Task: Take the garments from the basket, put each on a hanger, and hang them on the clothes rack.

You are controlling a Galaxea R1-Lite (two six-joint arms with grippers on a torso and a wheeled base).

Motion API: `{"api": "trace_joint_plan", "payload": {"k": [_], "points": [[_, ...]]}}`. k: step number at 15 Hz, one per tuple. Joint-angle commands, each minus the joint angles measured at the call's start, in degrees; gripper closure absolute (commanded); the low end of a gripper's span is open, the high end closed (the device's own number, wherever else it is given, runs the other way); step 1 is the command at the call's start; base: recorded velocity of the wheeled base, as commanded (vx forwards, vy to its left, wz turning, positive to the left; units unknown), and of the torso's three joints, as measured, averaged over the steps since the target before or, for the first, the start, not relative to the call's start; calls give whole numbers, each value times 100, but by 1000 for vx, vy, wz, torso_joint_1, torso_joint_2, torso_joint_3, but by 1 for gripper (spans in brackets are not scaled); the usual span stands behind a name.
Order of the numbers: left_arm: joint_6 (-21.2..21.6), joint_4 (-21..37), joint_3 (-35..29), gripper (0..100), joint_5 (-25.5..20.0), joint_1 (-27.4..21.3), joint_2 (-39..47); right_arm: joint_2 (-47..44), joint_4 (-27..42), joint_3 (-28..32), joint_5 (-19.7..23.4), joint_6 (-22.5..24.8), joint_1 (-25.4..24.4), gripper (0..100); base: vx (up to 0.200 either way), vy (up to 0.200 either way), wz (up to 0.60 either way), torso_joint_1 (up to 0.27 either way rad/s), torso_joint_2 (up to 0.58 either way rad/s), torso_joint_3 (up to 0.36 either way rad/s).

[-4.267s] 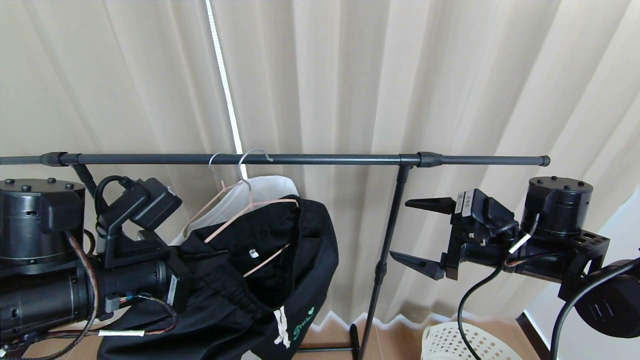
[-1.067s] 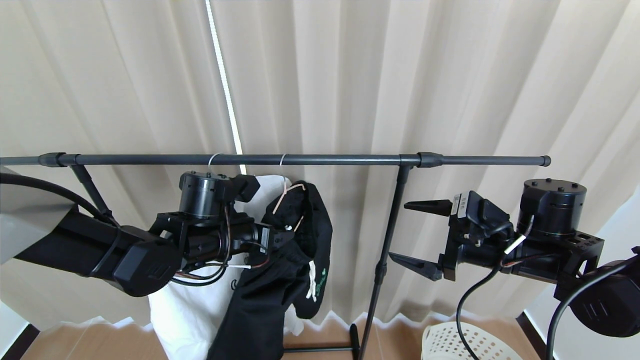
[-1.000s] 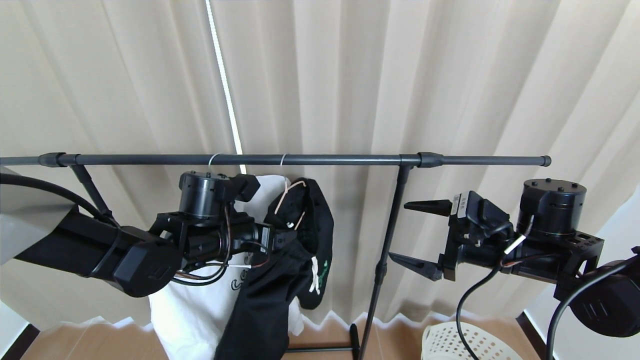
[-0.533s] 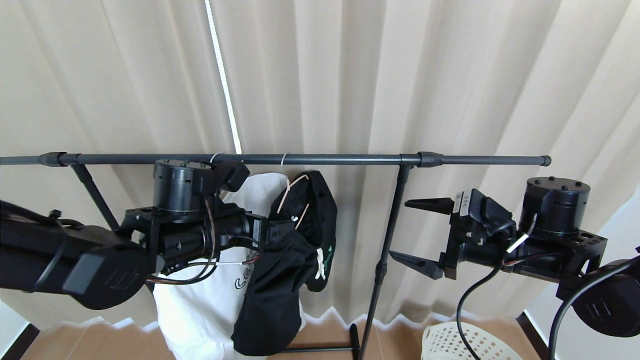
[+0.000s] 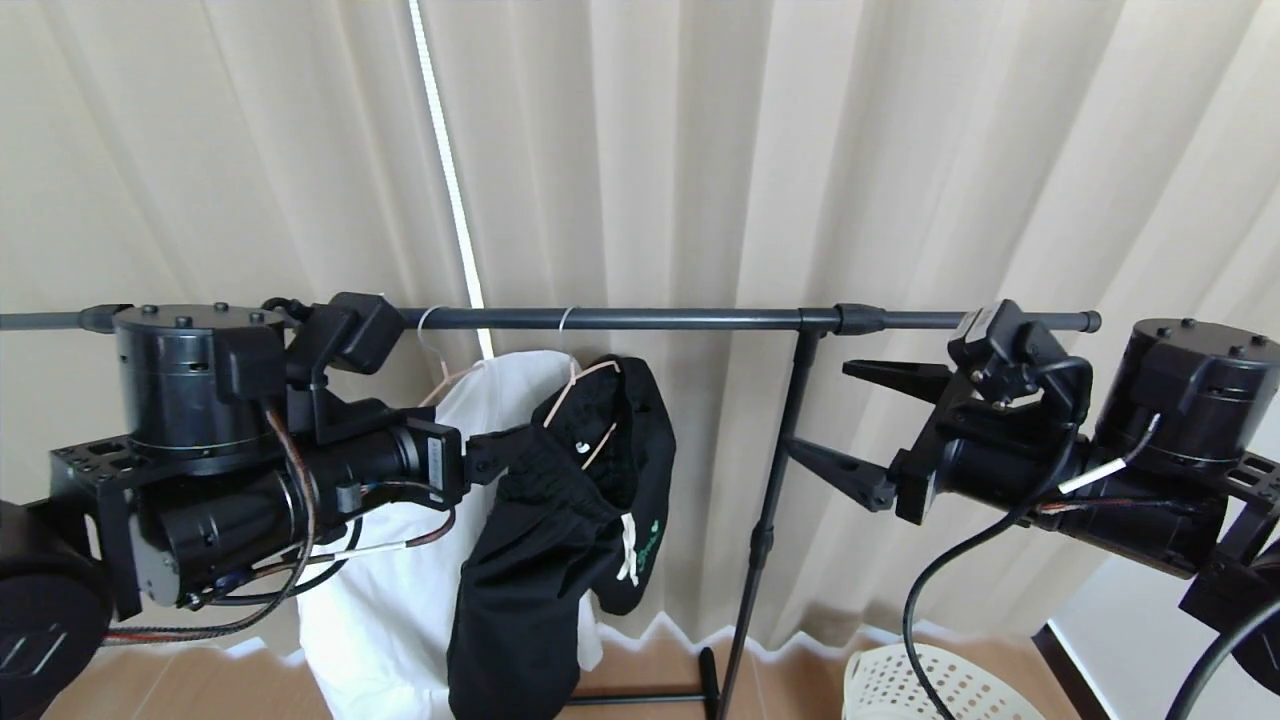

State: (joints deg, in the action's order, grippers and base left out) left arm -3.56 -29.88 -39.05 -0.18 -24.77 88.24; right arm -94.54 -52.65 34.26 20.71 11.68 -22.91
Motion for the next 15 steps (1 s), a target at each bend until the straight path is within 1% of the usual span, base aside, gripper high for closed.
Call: {"api": "trace_joint_plan", "payload": {"k": [1, 4, 5, 7, 9, 11, 13, 15], "points": [[-4, 0, 284, 0, 71, 16, -518, 471, 27, 37, -287, -245, -135, 0, 0, 0, 0, 0, 0, 0], [-13, 0, 530, 0, 106, 16, -957, 823, 80, -182, -454, -359, -126, 0, 0, 0, 0, 0, 0, 0], [-4, 8, 661, 0, 194, 25, -1159, 1060, 132, -314, -559, -359, -126, 0, 0, 0, 0, 0, 0, 0], [4, 8, 943, 0, 343, -1, -1529, 1500, 370, -560, -603, -386, -126, 0, 0, 0, 0, 0, 0, 0], [-4, 175, 1101, 0, 361, -1, -1845, 1842, 624, -657, -603, -386, -126, 0, 0, 0, 0, 0, 0, 0], [-13, 553, 1224, 0, 352, 16, -2284, 2212, 941, -736, -612, -394, -126, 0, 0, 0, 0, 0, 0, 0], [-13, 632, 1303, 0, 361, 16, -2531, 2405, 1082, -789, -656, -386, -126, 0, 0, 0, 0, 0, 0, 0], [-13, 1002, 1365, 0, 361, 16, -2996, 2642, 1266, -842, -718, -386, -135, 0, 0, 0, 0, 0, 0, 0]]}}
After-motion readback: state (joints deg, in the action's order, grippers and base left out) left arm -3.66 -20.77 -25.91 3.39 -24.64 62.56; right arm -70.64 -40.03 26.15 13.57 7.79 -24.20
